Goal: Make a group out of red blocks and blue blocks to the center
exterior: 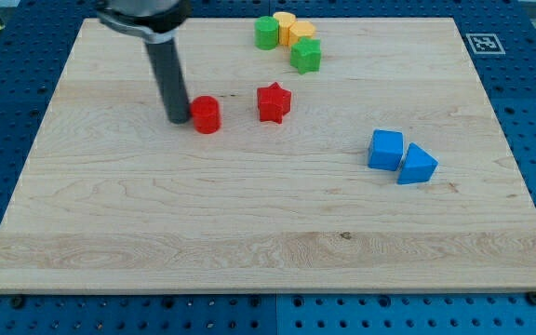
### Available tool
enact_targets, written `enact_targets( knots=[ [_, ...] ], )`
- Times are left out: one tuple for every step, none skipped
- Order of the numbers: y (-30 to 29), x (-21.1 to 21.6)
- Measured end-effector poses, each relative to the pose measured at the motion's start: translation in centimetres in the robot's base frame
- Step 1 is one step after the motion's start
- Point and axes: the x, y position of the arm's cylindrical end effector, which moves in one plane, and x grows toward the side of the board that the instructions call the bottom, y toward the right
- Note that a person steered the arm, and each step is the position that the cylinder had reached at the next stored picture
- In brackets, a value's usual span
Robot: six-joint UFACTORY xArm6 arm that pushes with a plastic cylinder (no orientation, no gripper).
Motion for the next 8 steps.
enact_targets(
  knots=[
    [5.6,0.0],
    [7.3,2.1],
    [9.3,7.9],
    [20.1,12.9],
    [32.1,14.8],
    [34.9,13.1],
    [32.4,10.4],
    [28.0,8.1]
  ],
)
